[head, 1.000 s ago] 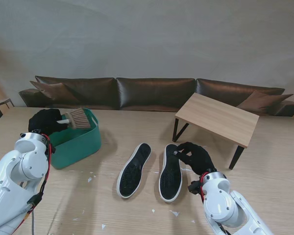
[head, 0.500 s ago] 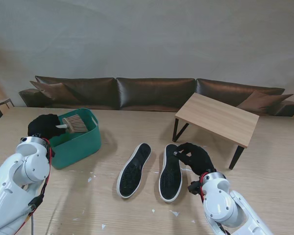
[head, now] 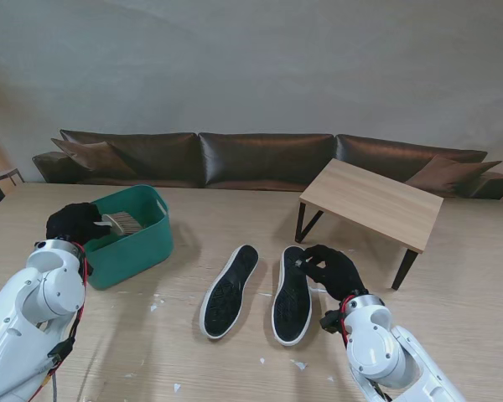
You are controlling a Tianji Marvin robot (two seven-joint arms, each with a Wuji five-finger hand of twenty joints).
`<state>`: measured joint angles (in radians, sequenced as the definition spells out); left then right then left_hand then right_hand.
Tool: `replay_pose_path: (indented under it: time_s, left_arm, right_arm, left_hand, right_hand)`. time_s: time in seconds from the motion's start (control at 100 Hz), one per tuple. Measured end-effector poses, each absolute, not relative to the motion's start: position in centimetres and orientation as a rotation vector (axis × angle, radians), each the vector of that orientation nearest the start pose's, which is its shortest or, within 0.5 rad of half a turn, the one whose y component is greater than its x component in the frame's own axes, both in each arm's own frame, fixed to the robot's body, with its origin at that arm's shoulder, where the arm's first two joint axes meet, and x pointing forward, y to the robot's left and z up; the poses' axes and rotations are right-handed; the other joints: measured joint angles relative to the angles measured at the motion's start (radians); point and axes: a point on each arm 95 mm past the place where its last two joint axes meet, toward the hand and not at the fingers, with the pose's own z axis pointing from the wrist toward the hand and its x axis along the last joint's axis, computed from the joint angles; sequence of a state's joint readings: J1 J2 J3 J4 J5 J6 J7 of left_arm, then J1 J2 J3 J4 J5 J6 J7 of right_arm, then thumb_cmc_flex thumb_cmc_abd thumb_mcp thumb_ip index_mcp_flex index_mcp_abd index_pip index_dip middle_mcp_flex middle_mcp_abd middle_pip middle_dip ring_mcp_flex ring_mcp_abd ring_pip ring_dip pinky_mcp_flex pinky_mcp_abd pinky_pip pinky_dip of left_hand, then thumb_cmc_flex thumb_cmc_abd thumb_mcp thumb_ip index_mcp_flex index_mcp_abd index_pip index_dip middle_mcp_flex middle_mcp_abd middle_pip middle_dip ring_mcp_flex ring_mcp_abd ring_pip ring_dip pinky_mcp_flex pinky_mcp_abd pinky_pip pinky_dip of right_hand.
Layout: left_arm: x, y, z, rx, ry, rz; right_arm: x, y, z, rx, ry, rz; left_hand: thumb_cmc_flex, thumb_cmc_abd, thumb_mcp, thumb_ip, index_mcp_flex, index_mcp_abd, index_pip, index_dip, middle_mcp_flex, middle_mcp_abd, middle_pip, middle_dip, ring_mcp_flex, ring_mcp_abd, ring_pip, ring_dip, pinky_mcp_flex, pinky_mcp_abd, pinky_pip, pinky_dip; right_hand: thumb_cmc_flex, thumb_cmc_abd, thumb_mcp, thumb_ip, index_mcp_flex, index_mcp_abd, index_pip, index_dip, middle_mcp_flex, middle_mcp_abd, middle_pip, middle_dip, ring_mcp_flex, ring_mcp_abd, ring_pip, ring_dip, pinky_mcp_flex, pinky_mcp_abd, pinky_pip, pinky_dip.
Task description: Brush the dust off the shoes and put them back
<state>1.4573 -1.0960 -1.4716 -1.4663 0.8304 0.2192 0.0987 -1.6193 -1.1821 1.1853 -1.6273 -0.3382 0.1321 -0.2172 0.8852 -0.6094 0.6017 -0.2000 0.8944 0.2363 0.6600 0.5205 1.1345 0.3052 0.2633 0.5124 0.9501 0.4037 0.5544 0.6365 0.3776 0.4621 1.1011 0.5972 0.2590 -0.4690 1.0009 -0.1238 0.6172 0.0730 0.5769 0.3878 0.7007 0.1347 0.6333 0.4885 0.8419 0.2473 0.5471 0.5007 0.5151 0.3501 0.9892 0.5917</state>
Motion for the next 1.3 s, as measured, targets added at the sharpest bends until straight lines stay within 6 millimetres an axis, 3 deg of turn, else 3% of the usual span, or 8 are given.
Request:
replay_pose_path:
  time_s: [0.39,0.74,0.9,0.92,1.03,1.05,1.14,1.3]
  left_arm:
    - [45.4,14.4,-27.3,-1.432,0.901,-1.258]
    - [44.2,13.9,-25.4,-1.435,0.897,-1.364]
    - [43.7,12.5,-23.7,-1.407,0.927,-1.441]
    - [43.6,12.2,-23.5,-1.404,0.931,-1.452]
    - [43.4,10.9,-22.4,-1.412,0.957,-1.514]
    - [43.3,10.6,-22.3,-1.411,0.964,-1.525]
    - [43.2,9.1,-21.6,-1.414,1.009,-1.568]
    - [43.0,6.0,-20.8,-1.445,1.083,-1.664]
  right_arm:
    - [38.8,1.9,-33.9,-2.427,-1.105,-2.318]
    - [38.7,1.8,-33.8,-2.429,-1.101,-2.315]
    - [38.6,1.8,-33.5,-2.423,-1.099,-2.319]
    - [38.6,1.8,-33.5,-2.423,-1.099,-2.319]
    - [38.6,1.8,-33.5,-2.422,-1.096,-2.321]
    - [38.6,1.7,-33.5,-2.422,-1.096,-2.321]
    - [38.6,1.7,-33.5,-2.423,-1.093,-2.325]
    - [38.6,1.6,-33.4,-2.424,-1.09,-2.329]
  left_hand:
    - [-0.014,0.032,0.012,0.001,0.0,-0.016,-0.187,-0.018,-0.101,0.024,-0.052,-0.079,-0.163,0.016,-0.136,-0.101,-0.084,0.0,-0.114,-0.051]
    - [-0.07,0.083,0.022,0.001,0.0,-0.016,-0.254,-0.014,-0.126,0.038,-0.062,-0.102,-0.189,0.036,-0.14,-0.113,-0.127,0.0,-0.15,-0.056]
    - [-0.076,0.092,0.022,0.002,0.0,-0.016,-0.274,-0.012,-0.126,0.039,-0.063,-0.102,-0.192,0.036,-0.14,-0.113,-0.129,0.0,-0.15,-0.056]
    - [-0.083,0.092,0.022,0.022,0.0,-0.016,-0.276,-0.012,-0.126,0.04,-0.063,-0.102,-0.211,0.04,-0.144,-0.113,-0.131,0.0,-0.152,-0.056]
    - [-0.096,0.109,0.022,0.022,0.0,-0.016,-0.29,-0.012,-0.126,0.042,-0.063,-0.102,-0.207,0.041,-0.148,-0.113,-0.14,0.0,-0.163,-0.056]
    - [-0.104,0.117,0.021,0.041,0.0,-0.016,-0.296,-0.012,-0.126,0.042,-0.063,-0.102,-0.207,0.041,-0.148,-0.113,-0.14,0.0,-0.163,-0.056]
    - [-0.118,0.135,0.02,0.063,0.0,-0.014,-0.322,-0.012,-0.139,0.044,-0.074,-0.11,-0.214,0.041,-0.153,-0.113,-0.148,0.0,-0.184,-0.056]
    - [-0.129,0.154,0.0,0.063,-0.002,-0.004,-0.346,-0.019,-0.159,0.054,-0.068,-0.107,-0.237,0.047,-0.16,-0.114,-0.166,0.0,-0.199,-0.049]
  right_hand:
    - [0.0,0.0,0.0,0.0,0.0,0.0,0.0,0.0,0.0,0.0,0.0,-0.001,0.0,0.0,0.0,0.0,0.0,0.0,0.0,0.0]
    - [0.0,0.0,0.0,0.0,0.0,0.0,0.0,0.0,0.0,0.0,0.0,-0.006,0.0,0.0,0.0,0.0,0.0,0.0,0.0,0.0]
    - [0.0,0.0,0.0,0.0,0.0,0.0,0.0,0.0,0.0,0.0,0.0,-0.006,0.0,0.0,0.0,0.0,0.0,0.0,0.0,0.0]
    - [0.0,0.0,0.0,0.0,0.0,0.0,0.0,0.0,0.0,0.0,0.0,-0.006,0.0,0.0,0.0,0.0,0.0,0.0,0.0,0.0]
    - [0.0,0.0,0.0,0.0,0.0,0.0,0.0,0.0,0.0,0.0,0.0,-0.006,0.0,0.0,0.0,0.0,0.0,0.0,0.0,0.0]
    - [0.0,0.0,0.0,0.0,0.0,0.0,0.0,0.0,0.0,0.0,0.0,-0.006,0.0,0.0,0.0,0.0,0.0,0.0,0.0,0.0]
    - [0.0,0.0,0.0,0.0,0.0,0.0,0.0,0.0,0.0,0.0,0.0,-0.006,0.0,0.0,0.0,0.0,0.0,0.0,0.0,0.0]
    - [0.0,0.0,0.0,0.0,0.0,0.0,0.0,0.0,0.0,0.001,0.0,-0.006,0.0,0.001,0.0,0.0,0.0,0.0,0.0,0.0]
